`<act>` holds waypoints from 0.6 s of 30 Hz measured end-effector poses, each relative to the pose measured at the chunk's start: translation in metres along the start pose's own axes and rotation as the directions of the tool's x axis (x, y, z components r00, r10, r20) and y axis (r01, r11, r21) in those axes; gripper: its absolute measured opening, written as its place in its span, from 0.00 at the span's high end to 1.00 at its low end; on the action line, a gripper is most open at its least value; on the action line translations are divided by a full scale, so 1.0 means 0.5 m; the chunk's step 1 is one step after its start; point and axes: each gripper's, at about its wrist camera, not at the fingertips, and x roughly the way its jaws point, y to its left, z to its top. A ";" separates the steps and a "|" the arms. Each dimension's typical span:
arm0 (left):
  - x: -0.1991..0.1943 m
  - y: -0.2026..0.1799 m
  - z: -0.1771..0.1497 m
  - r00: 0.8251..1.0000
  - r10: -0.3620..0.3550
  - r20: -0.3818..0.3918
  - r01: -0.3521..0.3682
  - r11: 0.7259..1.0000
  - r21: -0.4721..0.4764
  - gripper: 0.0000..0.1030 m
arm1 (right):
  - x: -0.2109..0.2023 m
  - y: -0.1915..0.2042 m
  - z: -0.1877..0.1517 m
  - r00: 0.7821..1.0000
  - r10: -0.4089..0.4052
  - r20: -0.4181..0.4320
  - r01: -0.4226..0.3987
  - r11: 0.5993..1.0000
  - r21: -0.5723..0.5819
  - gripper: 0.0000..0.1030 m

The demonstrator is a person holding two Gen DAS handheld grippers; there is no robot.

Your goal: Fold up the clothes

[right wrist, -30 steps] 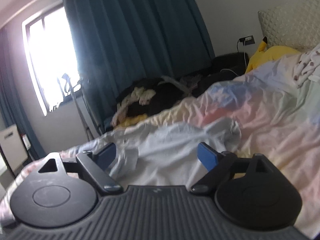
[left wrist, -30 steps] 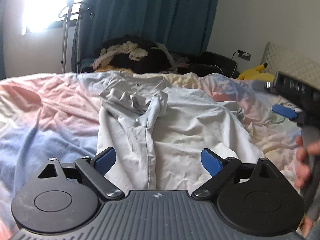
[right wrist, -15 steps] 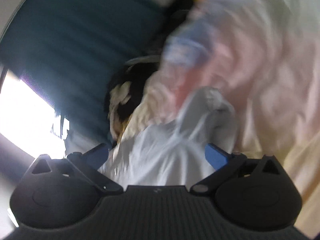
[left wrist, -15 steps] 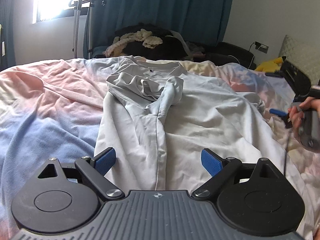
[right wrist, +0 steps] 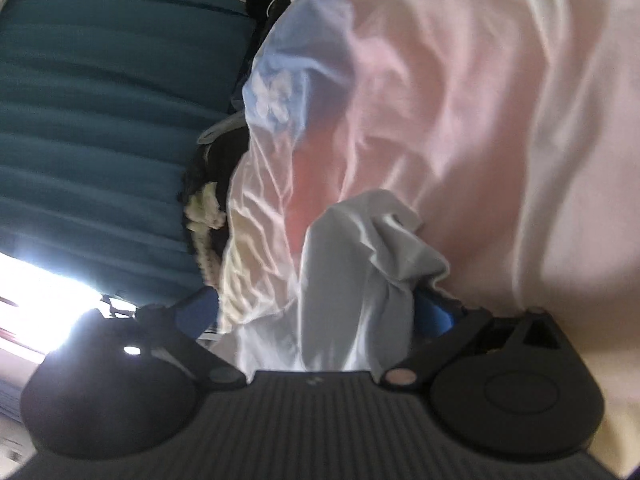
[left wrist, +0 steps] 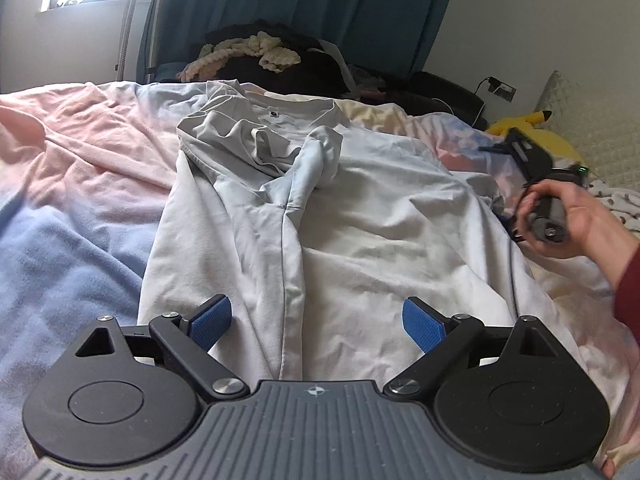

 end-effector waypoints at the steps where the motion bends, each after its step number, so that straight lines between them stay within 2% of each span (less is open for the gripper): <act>1: -0.005 0.003 0.001 1.000 -0.004 0.004 0.004 1.000 -0.009 0.09 | 0.008 0.006 -0.004 1.000 -0.027 0.006 0.028 0.999 -0.020 0.06; 2: -0.011 0.006 0.003 1.000 -0.007 0.010 0.007 1.000 -0.017 0.09 | 0.013 0.011 -0.004 0.999 -0.046 0.016 0.046 0.999 -0.028 0.09; 3: -0.016 0.009 0.004 1.000 -0.010 0.016 0.010 1.000 -0.025 0.09 | 0.019 0.020 -0.005 0.997 -0.068 0.028 0.069 0.997 -0.044 0.19; 4: -0.022 0.012 0.006 1.000 -0.013 0.022 0.014 0.999 -0.033 0.09 | 0.023 0.031 -0.007 0.994 -0.104 0.035 0.107 0.991 -0.075 0.41; 5: -0.027 0.015 0.007 1.000 -0.016 0.027 0.017 0.999 -0.041 0.09 | 0.026 0.042 -0.007 0.987 -0.153 0.043 0.157 0.981 -0.116 0.53; 6: -0.033 0.018 0.009 0.999 -0.019 0.033 0.020 0.999 -0.049 0.09 | 0.025 0.057 -0.013 0.976 -0.208 0.059 0.215 0.963 -0.166 0.72; 7: -0.039 0.021 0.010 0.999 -0.021 0.039 0.024 0.998 -0.058 0.09 | 0.019 0.069 -0.020 0.972 -0.219 0.080 0.231 0.952 -0.199 0.84; 9: -0.050 0.027 0.013 0.998 -0.027 0.051 0.030 0.997 -0.074 0.09 | 0.005 0.096 -0.034 0.964 -0.235 0.127 0.262 0.927 -0.270 0.92; 10: -0.056 0.028 0.022 0.998 -0.031 0.060 0.036 0.996 -0.080 0.09 | -0.008 0.122 -0.053 0.960 -0.222 0.171 0.269 0.902 -0.338 0.92; 12: -0.074 0.033 0.042 0.994 -0.039 0.102 0.048 0.995 -0.084 0.09 | -0.028 0.177 -0.097 0.954 -0.179 0.241 0.279 0.827 -0.488 0.93; 13: -0.085 0.038 0.046 0.992 -0.032 0.125 0.043 0.995 -0.086 0.09 | -0.034 0.205 -0.124 0.953 -0.150 0.264 0.280 0.773 -0.570 0.93; 15: -0.101 0.054 0.052 0.988 -0.021 0.156 0.038 0.994 -0.105 0.09 | -0.032 0.256 -0.194 0.958 -0.080 0.274 0.266 0.597 -0.757 0.93; 16: -0.107 0.063 0.055 0.986 -0.019 0.167 0.039 0.992 -0.117 0.09 | -0.031 0.279 -0.231 0.961 -0.047 0.271 0.259 0.490 -0.832 0.93; 18: -0.106 0.076 0.057 0.985 -0.006 0.173 0.028 0.991 -0.131 0.09 | -0.026 0.302 -0.332 0.968 -0.001 0.251 0.245 0.232 -0.941 0.92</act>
